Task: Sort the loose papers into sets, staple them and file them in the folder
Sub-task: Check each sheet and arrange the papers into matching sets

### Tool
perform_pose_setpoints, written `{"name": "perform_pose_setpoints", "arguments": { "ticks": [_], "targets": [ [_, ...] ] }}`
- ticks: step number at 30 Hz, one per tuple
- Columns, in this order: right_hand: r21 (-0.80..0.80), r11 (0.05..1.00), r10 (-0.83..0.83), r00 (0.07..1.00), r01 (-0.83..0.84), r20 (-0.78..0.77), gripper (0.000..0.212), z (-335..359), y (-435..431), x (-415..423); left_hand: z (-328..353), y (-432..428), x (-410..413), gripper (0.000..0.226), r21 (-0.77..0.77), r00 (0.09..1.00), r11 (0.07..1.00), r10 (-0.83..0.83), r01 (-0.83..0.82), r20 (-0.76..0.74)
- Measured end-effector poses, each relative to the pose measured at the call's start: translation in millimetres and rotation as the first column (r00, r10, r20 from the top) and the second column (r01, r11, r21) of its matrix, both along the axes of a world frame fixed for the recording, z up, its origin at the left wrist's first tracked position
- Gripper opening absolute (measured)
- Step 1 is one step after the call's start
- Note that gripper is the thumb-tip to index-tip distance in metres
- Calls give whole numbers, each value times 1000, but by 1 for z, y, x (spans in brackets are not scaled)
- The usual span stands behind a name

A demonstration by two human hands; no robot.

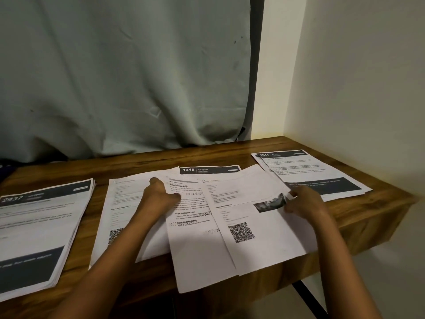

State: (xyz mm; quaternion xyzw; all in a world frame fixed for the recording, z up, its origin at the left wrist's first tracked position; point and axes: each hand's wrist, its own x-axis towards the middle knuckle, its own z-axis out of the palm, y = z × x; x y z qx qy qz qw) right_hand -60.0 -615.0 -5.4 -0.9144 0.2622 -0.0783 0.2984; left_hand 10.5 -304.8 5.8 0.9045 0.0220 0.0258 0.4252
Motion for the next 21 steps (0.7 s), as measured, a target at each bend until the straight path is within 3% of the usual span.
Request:
{"name": "perform_pose_setpoints", "arguments": {
  "ticks": [8,10,12,14,16,18,21],
  "targets": [
    [-130,991,8,989,-27,-145,36,6,6,4,1,-11,3,71,25,1000,1000,11,-11,23],
    [-274,961,-26,983,-24,-179,42,10,12,11,0,-12,4,74,17,1000,1000,20,-20,19],
    [-392,920,-35,995,-4,-93,44,18,20,28,-2,-13,5,77,1,999,1000,23,-23,23],
    [-359,932,74,997,-56,37,39,28,31,53,-3,-14,4,82,-27,999,999,26,-25,39],
    [-272,937,261,958,-221,121,23,36,44,82,-4,-15,3,87,-68,998,997,31,-27,59],
    [-191,918,371,922,-347,110,14,37,52,107,-6,-17,2,91,-108,995,994,29,-19,91],
    [-165,917,369,929,-363,9,23,22,49,142,-11,-17,1,98,-138,991,990,30,-12,129]
  ]
}}
